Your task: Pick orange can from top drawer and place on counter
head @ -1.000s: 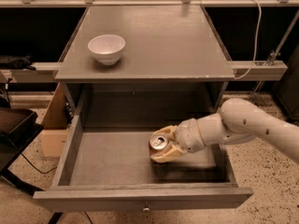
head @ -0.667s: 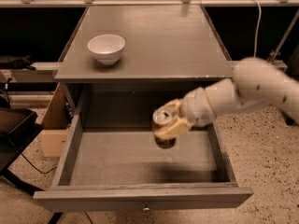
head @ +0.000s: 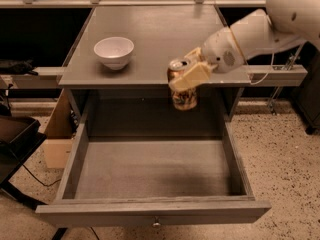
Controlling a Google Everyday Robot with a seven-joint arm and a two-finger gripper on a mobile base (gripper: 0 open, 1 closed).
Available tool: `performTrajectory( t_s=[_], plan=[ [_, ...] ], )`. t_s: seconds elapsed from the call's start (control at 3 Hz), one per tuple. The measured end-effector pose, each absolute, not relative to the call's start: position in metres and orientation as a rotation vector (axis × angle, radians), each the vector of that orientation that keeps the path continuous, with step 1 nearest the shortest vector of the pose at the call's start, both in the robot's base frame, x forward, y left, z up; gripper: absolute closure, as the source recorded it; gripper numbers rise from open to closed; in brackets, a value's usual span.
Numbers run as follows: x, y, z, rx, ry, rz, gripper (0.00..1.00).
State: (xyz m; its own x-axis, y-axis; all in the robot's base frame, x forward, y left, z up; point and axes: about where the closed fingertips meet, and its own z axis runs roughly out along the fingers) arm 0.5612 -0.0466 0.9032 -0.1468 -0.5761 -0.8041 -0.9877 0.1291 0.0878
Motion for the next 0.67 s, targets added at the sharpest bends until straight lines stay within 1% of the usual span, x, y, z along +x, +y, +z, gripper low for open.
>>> performTrajectory(
  t_s=[0.33,0.67],
  plan=[
    [0.618,-0.069,0.945,-1.362,1.862,0.753,1.0],
    [0.685,-0.105,0.976,-1.137,1.856,0.579,1.0]
  ],
)
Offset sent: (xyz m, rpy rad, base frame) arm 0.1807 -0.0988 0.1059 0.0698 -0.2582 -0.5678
